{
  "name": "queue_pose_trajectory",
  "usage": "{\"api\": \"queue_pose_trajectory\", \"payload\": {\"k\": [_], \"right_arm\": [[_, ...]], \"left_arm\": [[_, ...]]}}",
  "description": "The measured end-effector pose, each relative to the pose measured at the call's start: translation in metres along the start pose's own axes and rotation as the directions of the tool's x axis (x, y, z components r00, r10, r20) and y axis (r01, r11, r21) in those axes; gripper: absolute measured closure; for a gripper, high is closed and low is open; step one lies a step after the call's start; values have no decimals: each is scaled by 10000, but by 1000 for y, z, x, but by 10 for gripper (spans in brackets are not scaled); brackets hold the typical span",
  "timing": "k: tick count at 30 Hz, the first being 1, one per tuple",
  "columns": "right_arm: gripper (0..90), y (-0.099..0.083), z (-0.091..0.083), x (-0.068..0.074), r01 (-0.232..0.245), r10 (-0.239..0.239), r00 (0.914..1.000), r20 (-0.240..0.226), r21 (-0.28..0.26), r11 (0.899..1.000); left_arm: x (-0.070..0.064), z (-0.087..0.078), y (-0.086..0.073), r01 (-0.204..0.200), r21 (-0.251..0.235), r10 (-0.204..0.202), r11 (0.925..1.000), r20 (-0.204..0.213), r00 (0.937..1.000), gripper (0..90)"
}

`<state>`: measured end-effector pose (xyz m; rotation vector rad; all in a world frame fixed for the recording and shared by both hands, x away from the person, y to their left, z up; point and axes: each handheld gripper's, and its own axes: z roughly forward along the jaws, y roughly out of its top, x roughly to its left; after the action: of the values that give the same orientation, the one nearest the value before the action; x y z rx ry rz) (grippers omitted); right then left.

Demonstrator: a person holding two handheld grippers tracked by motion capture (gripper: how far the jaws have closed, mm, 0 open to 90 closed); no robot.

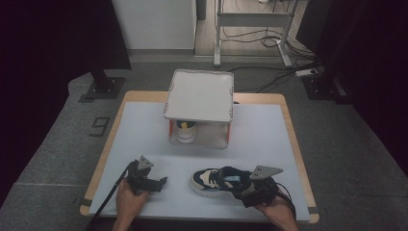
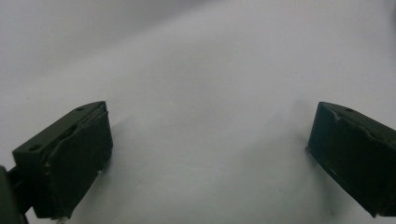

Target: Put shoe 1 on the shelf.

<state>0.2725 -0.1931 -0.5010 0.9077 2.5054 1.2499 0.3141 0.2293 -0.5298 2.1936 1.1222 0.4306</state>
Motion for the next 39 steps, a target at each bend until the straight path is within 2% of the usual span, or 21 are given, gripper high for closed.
{"api": "queue_pose_trajectory", "payload": {"k": [3,11,16,19,25,29,33,39], "right_arm": [[109,0,-1,6,-140,140,9999,76,92,9999],[131,-10,-16,32,-78,90,9997,-246,488,9988],[173,-7,-12,23,-227,236,9986,-472,191,9996],[166,-2,-3,20,-9,33,9972,-751,325,9995],[158,4,6,20,239,-205,9957,-898,360,9991],[191,5,8,22,225,-194,9969,-760,404,9989],[239,6,5,27,171,-158,9992,-356,343,9993],[260,9,5,34,56,-60,9999,162,226,9997]], "left_arm": [[0,0,0,1,3,-1,10000,0,10000,0],[0,0,0,-7,7,7,10000,0,10000,0],[0,0,0,-3,4,3,10000,6,10000,0],[0,0,0,-4,2,4,10000,5,10000,0],[0,0,0,-5,4,5,10000,5,10000,0],[0,0,0,-13,4,13,10000,-3,10000,0],[0,0,0,-7,5,7,10000,6,10000,0],[0,0,0,-6,2,6,10000,5,10000,0]]}}
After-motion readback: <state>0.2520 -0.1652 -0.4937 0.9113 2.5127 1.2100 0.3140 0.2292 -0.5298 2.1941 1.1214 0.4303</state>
